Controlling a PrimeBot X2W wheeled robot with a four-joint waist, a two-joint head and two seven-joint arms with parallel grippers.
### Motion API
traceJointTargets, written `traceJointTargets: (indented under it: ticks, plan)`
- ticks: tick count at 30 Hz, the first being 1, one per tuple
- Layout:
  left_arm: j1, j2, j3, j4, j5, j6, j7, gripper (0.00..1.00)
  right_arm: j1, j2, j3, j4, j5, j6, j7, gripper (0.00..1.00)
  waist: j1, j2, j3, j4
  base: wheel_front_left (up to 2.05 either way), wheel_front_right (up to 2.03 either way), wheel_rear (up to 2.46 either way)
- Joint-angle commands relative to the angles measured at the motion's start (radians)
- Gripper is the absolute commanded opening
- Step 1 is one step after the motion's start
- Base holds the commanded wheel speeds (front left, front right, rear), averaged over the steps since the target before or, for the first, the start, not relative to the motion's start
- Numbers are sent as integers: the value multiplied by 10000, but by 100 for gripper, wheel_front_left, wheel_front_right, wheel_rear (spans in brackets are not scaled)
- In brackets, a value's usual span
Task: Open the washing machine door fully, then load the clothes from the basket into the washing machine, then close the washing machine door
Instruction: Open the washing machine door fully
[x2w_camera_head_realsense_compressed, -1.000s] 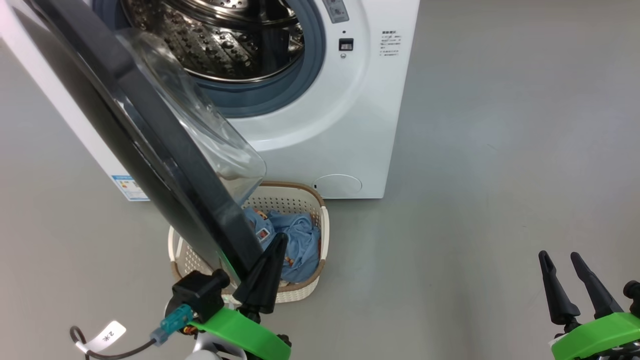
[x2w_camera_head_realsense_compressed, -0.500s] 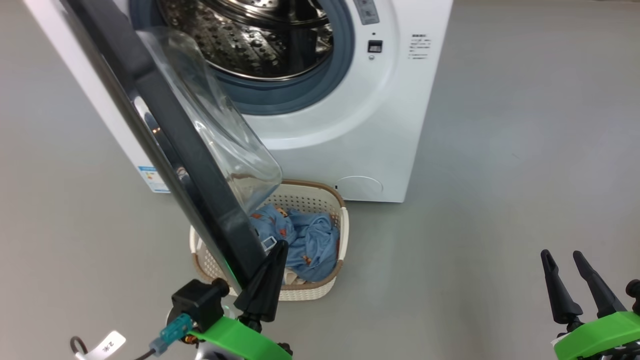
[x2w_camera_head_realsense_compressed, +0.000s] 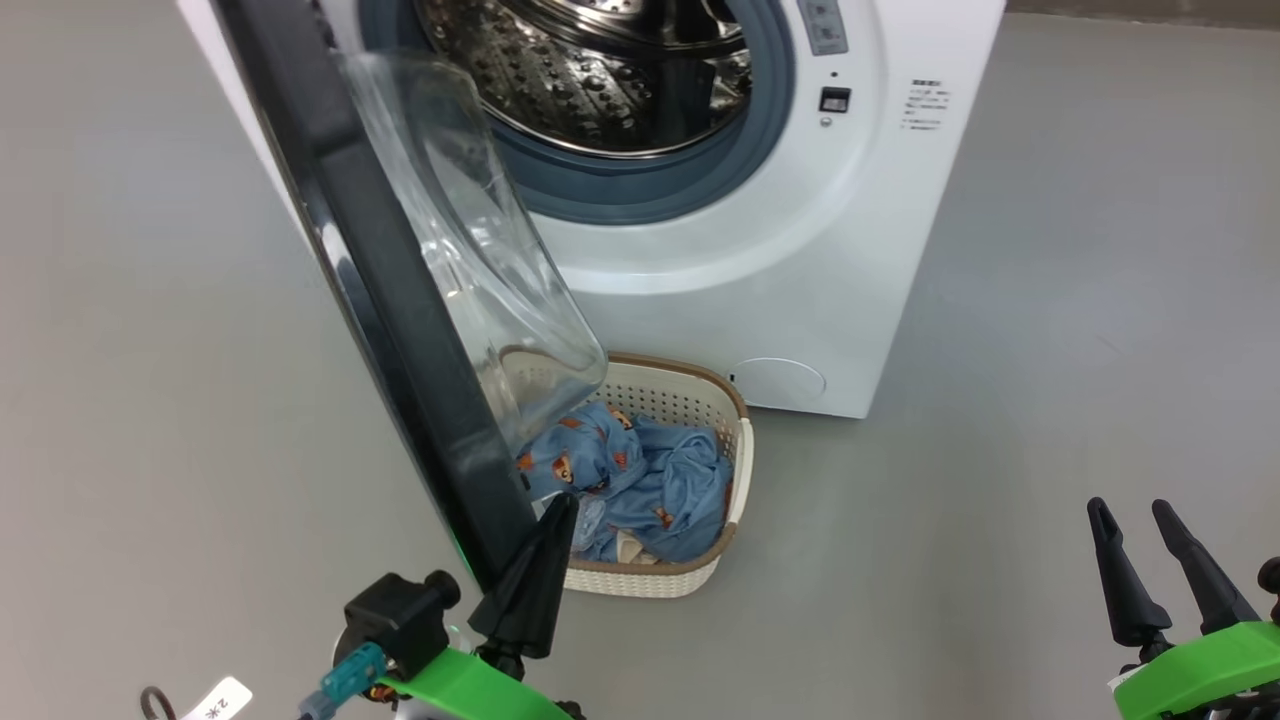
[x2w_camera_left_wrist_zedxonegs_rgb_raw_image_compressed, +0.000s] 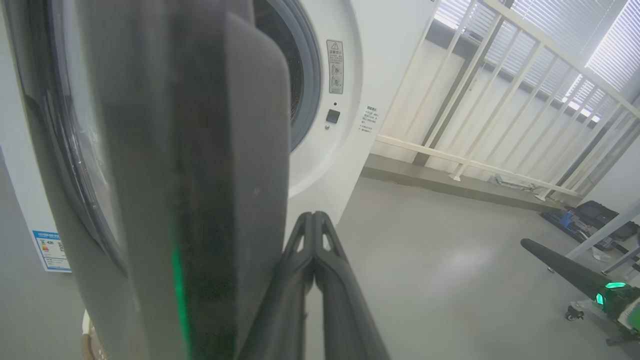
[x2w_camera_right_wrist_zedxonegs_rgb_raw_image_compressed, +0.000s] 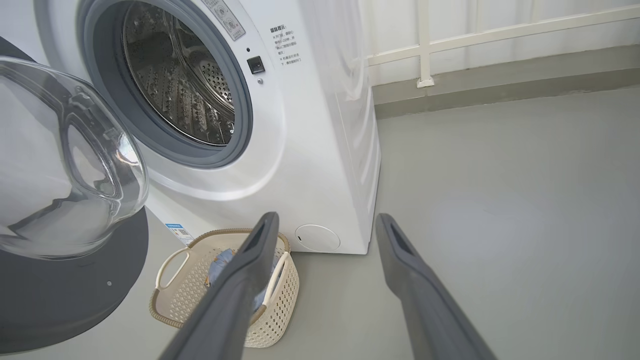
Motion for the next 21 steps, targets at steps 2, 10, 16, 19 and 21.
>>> traceJointTargets:
  ticks: [2, 10, 16, 19, 21]
  plan:
    - [-128, 272, 509, -285, 59, 247, -137, 0, -106, -225, 193, -228, 15, 23, -132, 100, 0, 0, -75, 339, 0, 0, 0]
    - [80, 334, 463, -489, 88, 383, -119, 0, -14, -237, 157, -160, 32, 23, -132, 100, 0, 0, -193, 823, 0, 0, 0]
    - [334, 462, 511, -779, 67, 574, -1, 0, 118, -214, 145, -117, 63, 23, -132, 100, 0, 0, -362, 1247, 0, 0, 0]
    - [426, 549, 584, -907, 31, 661, 60, 0, 170, -205, 166, -98, 76, 23, -132, 100, 0, 0, -428, 1427, 0, 0, 0]
    - [474, 612, 640, -982, 2, 705, 88, 0, 188, -194, 168, -94, 77, 23, -132, 100, 0, 0, -458, 1529, 0, 0, 0]
